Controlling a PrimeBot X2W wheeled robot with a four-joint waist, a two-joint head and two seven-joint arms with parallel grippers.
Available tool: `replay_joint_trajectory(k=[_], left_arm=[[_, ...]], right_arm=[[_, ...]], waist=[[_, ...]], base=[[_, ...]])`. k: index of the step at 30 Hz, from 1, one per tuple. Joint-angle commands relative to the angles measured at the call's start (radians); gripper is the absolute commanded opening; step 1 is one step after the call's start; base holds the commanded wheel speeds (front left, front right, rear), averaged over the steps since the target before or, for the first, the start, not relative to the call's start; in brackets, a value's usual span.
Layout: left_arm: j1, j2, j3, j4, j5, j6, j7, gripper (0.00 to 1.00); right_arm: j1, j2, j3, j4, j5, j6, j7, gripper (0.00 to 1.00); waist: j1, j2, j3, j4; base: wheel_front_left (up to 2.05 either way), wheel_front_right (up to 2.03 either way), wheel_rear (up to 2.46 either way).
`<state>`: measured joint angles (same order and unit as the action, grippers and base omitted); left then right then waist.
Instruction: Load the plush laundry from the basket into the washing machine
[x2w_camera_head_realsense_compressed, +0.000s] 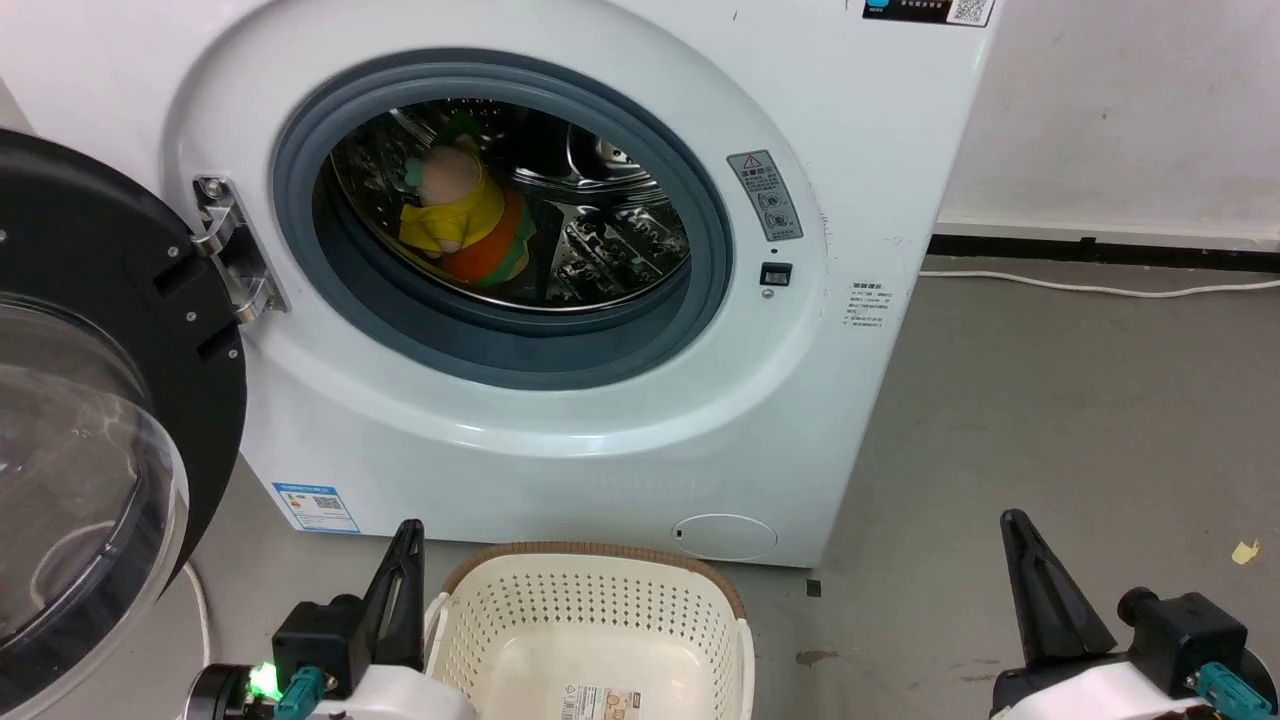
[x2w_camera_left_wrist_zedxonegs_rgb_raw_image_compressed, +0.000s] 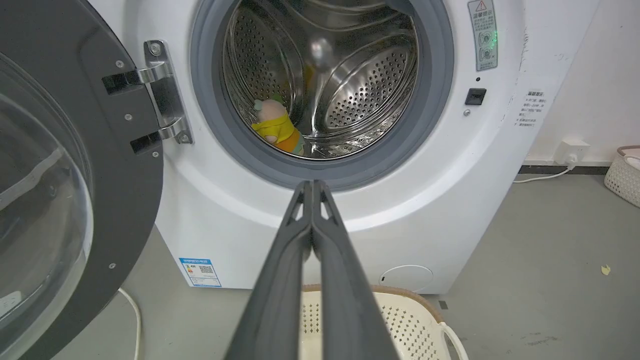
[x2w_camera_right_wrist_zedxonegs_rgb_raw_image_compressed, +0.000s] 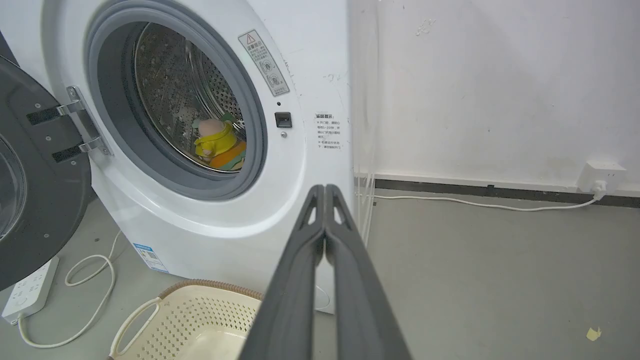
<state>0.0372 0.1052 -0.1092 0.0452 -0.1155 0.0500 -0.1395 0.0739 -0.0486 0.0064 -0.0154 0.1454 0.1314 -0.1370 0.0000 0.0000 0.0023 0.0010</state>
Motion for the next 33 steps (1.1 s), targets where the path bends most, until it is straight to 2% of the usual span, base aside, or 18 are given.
replay_joint_trajectory(k=[1, 33], left_arm=[[-0.014, -0.007, 0.008, -0.006, 0.011, -0.002, 0.008, 0.0], [-0.026, -0.031, 0.058, -0.026, 0.063, -0.026, 0.074, 0.0]], right_arm=[[-0.016, -0.001, -0.001, 0.004, -0.01, 0.0, 0.005, 0.0], [-0.045, -0.001, -0.004, 0.009, -0.077, -0.001, 0.071, 0.0]], waist=[[0.0, 0.0, 0.0, 0.0], [0.0, 0.0, -0.001, -0.001]], base=[[0.0, 0.0, 0.0], [0.0, 0.0, 0.0]])
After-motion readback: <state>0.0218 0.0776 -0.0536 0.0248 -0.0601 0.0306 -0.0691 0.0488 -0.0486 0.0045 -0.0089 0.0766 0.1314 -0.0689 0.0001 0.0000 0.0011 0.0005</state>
